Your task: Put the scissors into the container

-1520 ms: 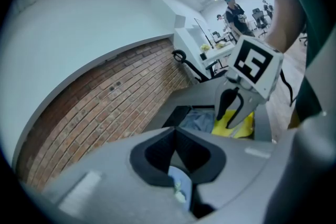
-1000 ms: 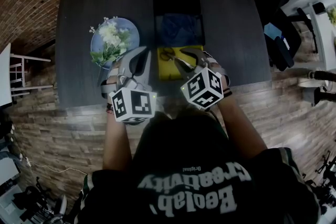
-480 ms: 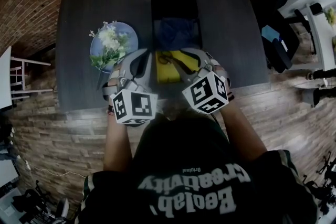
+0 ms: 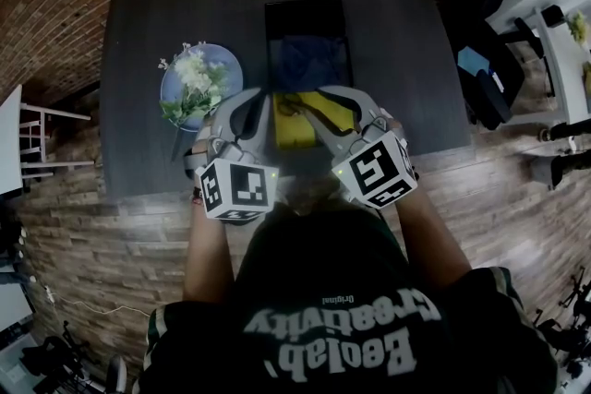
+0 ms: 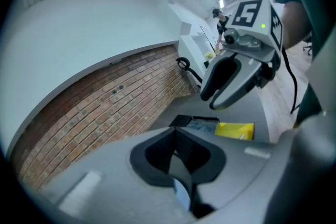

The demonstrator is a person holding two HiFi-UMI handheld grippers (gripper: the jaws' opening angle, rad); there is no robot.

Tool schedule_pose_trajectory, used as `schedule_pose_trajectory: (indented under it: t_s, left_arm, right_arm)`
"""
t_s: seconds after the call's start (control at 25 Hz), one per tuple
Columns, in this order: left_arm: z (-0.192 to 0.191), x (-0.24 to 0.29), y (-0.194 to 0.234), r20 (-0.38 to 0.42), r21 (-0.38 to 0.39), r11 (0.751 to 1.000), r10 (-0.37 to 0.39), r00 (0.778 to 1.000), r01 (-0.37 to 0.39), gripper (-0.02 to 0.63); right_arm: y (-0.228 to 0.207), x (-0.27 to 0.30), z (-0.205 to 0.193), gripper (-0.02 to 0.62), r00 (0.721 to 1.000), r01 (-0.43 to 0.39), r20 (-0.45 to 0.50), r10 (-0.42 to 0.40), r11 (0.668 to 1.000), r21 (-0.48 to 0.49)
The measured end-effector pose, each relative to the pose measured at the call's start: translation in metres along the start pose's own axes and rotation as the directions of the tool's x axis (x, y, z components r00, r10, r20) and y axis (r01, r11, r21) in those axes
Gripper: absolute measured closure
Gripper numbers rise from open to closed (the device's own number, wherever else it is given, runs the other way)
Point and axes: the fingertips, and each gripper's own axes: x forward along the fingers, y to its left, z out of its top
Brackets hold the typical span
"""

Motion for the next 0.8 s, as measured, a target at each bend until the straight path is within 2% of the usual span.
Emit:
schedule_pose_trajectory:
  t_s: [0.28, 0.6, 0.8]
  left_arm:
    - [0.005, -0.002, -0.009, 0.027, 0.011, 1.000, -0.027, 0.999, 0.026, 0.603]
    - [0.008, -0.004, -0.012, 0.051, -0.006, 0.999, -0.047, 0.998, 0.047, 0.604]
    - [0.005, -0.005, -0.012, 0.044, -0.007, 0.999, -0.038, 0.998, 0.038, 0.604]
  right_arm:
    - [-0.001, -0.017, 0.024, 0.518, 0.992, 0.038, 0.119, -0.034, 0.999, -0.033]
    - [0.000, -0.017, 0.031, 0.578, 0.990, 0.047, 0.137, -0.039, 0.997, -0.060]
    - [0.001, -0.018, 0.033, 0.589, 0.988, 0.045, 0.151, -0.034, 0.996, -0.072]
